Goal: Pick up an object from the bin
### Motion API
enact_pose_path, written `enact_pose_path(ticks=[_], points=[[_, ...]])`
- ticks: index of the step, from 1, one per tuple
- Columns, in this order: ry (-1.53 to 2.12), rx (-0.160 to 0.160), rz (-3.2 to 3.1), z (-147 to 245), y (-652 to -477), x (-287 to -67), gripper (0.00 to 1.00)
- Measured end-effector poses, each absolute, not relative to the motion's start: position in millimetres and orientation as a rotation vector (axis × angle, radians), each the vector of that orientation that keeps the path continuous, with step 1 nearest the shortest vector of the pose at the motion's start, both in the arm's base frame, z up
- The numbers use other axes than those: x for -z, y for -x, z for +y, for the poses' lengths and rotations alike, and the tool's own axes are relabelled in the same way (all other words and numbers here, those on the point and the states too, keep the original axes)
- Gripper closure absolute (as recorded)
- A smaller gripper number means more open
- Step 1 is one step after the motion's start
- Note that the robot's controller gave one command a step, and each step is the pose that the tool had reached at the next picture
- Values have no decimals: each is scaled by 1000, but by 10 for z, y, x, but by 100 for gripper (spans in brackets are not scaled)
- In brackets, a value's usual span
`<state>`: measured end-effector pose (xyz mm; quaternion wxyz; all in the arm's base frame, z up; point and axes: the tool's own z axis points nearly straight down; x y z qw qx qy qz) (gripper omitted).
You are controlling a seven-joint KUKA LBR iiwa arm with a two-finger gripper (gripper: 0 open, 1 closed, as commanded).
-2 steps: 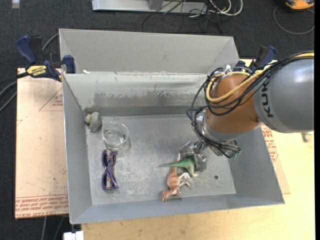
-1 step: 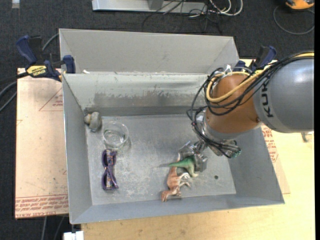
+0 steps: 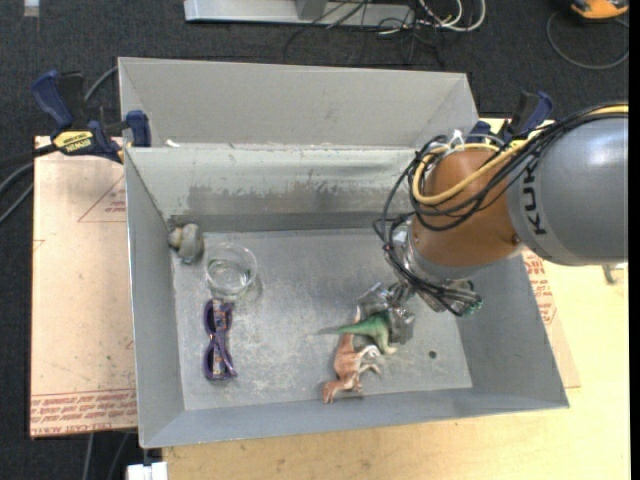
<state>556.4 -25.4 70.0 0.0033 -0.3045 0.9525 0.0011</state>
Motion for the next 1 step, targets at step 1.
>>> enact_pose_path(ticks=[1], points=[[954,-3,2986,-254,-5564,-700,100]])
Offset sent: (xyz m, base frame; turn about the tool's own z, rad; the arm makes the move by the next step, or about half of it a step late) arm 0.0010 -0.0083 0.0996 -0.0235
